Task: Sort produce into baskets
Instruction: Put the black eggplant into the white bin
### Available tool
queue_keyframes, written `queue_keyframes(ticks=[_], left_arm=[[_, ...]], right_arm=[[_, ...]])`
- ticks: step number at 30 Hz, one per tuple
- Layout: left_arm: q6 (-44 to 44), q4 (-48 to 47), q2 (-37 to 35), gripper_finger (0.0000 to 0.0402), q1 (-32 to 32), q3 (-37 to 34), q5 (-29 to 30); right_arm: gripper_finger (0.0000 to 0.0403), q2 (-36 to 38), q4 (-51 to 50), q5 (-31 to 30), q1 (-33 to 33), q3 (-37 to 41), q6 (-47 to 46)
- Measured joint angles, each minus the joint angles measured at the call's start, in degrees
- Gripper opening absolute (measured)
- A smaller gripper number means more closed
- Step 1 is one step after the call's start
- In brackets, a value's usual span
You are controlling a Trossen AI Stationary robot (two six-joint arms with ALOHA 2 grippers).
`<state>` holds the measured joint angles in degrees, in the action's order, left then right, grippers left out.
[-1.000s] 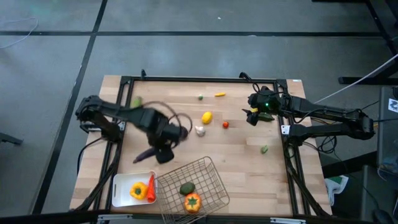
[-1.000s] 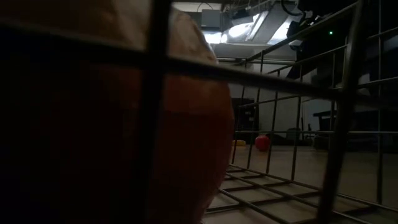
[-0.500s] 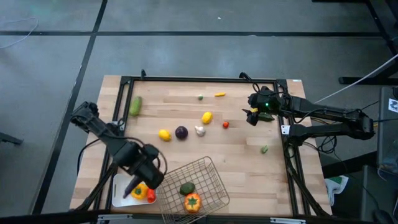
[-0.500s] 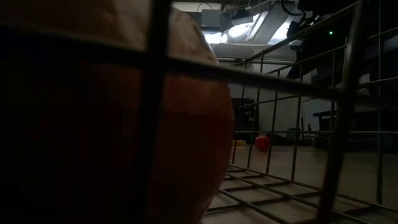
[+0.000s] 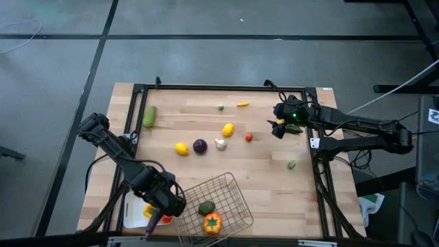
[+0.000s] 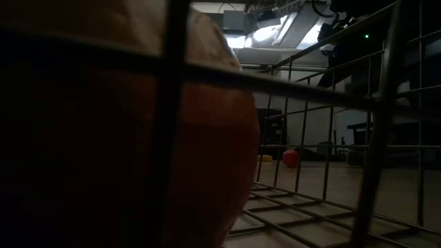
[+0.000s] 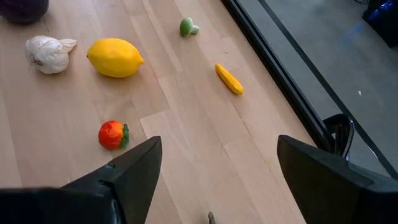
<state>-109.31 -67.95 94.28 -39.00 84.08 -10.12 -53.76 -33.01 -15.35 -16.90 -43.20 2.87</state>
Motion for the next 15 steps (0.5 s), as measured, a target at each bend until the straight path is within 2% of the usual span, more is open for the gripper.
queue_keyframes(ticks=[7,11,15], left_arm=[[2.14,-1.44,-0.24,0.0178,0.01,-0.03,-0.82],[2.96,-7.58,-0.19,0.0178,-0.01,-0.09,-2.34],[8.63,-11.88,-0.15,0.0178,0.02,-0.26,-2.92]], right_arm=[[0.0315,0.0,0.0,0.0,0.01,0.0,0.0],[0.0315,0.0,0.0,0.0,0.01,0.0,0.0],[0.0315,0.0,0.0,0.0,0.01,0.0,0.0]])
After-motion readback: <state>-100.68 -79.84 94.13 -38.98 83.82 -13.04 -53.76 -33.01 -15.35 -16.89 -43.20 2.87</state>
